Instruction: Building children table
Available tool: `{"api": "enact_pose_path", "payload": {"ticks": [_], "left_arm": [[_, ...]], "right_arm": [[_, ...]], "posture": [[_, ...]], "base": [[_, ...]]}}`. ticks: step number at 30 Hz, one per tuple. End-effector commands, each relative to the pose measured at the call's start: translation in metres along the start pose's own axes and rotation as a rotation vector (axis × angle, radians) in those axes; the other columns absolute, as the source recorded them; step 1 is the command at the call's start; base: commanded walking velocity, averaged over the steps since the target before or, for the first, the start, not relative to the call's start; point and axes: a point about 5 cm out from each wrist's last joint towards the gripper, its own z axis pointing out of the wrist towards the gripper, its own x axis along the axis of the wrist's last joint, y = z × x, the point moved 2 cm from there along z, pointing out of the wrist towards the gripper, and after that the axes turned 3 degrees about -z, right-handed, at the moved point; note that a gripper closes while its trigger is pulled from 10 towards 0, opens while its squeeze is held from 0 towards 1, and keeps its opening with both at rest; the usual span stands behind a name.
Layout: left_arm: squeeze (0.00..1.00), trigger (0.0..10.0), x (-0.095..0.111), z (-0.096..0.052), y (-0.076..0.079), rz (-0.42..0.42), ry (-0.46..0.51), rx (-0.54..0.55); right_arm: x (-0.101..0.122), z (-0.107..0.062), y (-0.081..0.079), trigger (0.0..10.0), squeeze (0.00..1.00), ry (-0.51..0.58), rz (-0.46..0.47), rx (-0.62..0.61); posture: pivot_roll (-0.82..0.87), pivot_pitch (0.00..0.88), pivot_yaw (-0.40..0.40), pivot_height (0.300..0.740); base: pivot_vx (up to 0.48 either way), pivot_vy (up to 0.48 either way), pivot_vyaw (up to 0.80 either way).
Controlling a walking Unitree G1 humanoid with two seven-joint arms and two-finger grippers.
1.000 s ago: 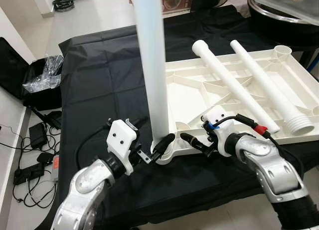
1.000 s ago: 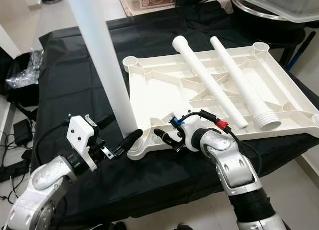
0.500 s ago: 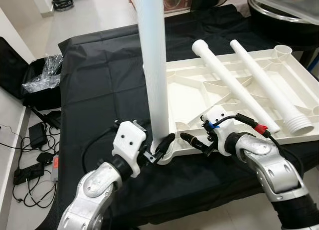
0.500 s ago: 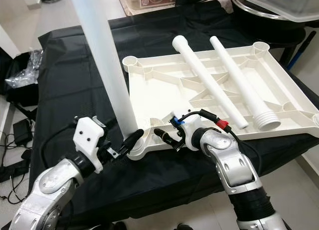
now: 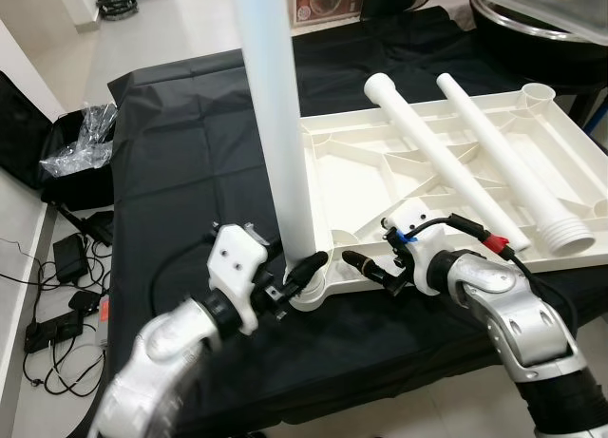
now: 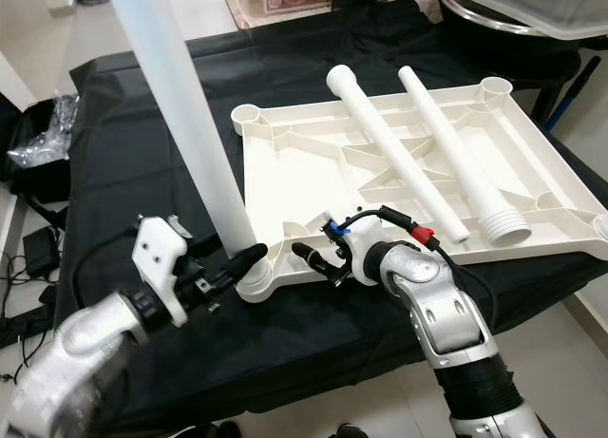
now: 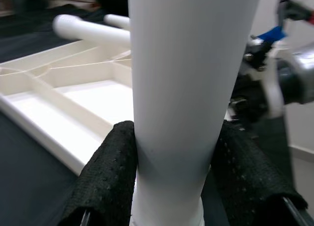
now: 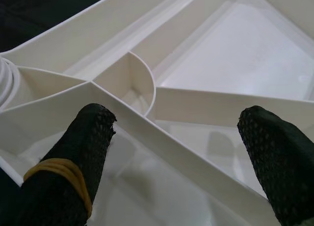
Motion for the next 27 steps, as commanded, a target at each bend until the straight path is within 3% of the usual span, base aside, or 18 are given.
{"api": "enact_pose_path", "payload": {"ticks": [1,3,4,5,9,15,16,17,18,19,20,23,24,27], "left_arm": [[0.00,0.0,0.021,0.001,0.010,-0.008,0.139,-0.163],[0.00,0.0,0.024,0.008,0.003,-0.004,0.164,-0.224],[0.00,0.0,0.024,0.011,0.006,-0.057,0.162,-0.328],[0.00,0.0,0.023,0.011,0.007,-0.073,0.160,-0.355],[0.00,0.0,0.014,0.019,0.013,-0.072,0.114,-0.494],[0.00,0.0,0.014,0.032,0.013,-0.064,0.150,-0.540],[0.00,4.5,0.014,0.033,0.013,-0.089,0.163,-0.539],[0.00,10.0,0.013,0.034,0.012,-0.093,0.167,-0.532],[0.00,10.0,0.013,0.034,0.012,-0.093,0.167,-0.532],[0.09,10.0,0.009,0.033,0.010,-0.103,0.122,-0.527],[0.46,10.0,0.004,0.033,0.008,-0.095,0.082,-0.514],[0.46,10.0,0.000,0.033,0.006,-0.082,0.041,-0.501],[1.00,10.0,0.001,0.032,0.004,-0.083,0.055,-0.481],[1.00,10.0,0.005,0.028,-0.003,-0.064,0.089,-0.439]], "right_arm": [[-0.025,0.004,-0.010,10.0,0.00,-0.102,0.051,0.029],[-0.024,0.004,-0.010,10.0,0.00,-0.101,0.051,0.029],[-0.024,0.003,-0.009,10.0,0.00,-0.101,0.051,0.027],[-0.024,0.003,-0.009,10.0,0.00,-0.101,0.051,0.027],[-0.026,0.000,-0.009,10.0,0.00,-0.105,0.049,0.026],[-0.027,-0.004,-0.006,10.0,0.00,-0.110,0.048,0.019],[-0.027,-0.006,-0.004,10.0,0.00,-0.111,0.049,0.012],[-0.027,-0.006,-0.003,10.0,0.00,-0.111,0.049,0.010],[-0.027,-0.006,-0.003,10.0,0.00,-0.111,0.049,0.010],[-0.026,-0.006,-0.002,10.0,0.00,-0.111,0.048,0.007],[-0.026,-0.006,-0.001,10.0,0.00,-0.111,0.047,0.006],[-0.026,-0.005,0.000,10.0,0.00,-0.111,0.046,0.005],[-0.025,-0.005,0.000,10.0,0.00,-0.110,0.046,0.005],[-0.023,-0.003,-0.001,10.0,0.00,-0.091,0.045,0.011]], "posture": [[-0.02,0.188,0.051,0.740],[-0.03,0.188,0.049,0.740],[-0.04,0.191,0.051,0.740],[-0.04,0.191,0.051,0.740],[-0.07,0.199,0.052,0.740],[-0.08,0.200,0.055,0.740],[-0.08,0.200,0.056,0.740],[-0.08,0.200,0.056,0.740],[-0.08,0.200,0.056,0.740],[-0.08,0.196,0.059,0.740],[-0.08,0.197,0.059,0.740],[-0.08,0.196,0.059,0.740],[-0.07,0.194,0.060,0.740],[-0.07,0.188,0.059,0.740]], "base": [[0.000,0.000,0.00],[0.000,0.000,0.00],[0.000,0.000,0.00],[0.000,0.000,0.00],[0.000,0.000,0.00],[0.000,0.000,0.00],[0.000,0.000,0.00],[0.000,0.000,0.00],[0.000,0.000,0.00],[0.000,0.000,0.00],[0.000,0.000,0.00],[0.000,0.000,0.00],[0.000,0.000,0.00],[0.000,0.000,0.00]]}}
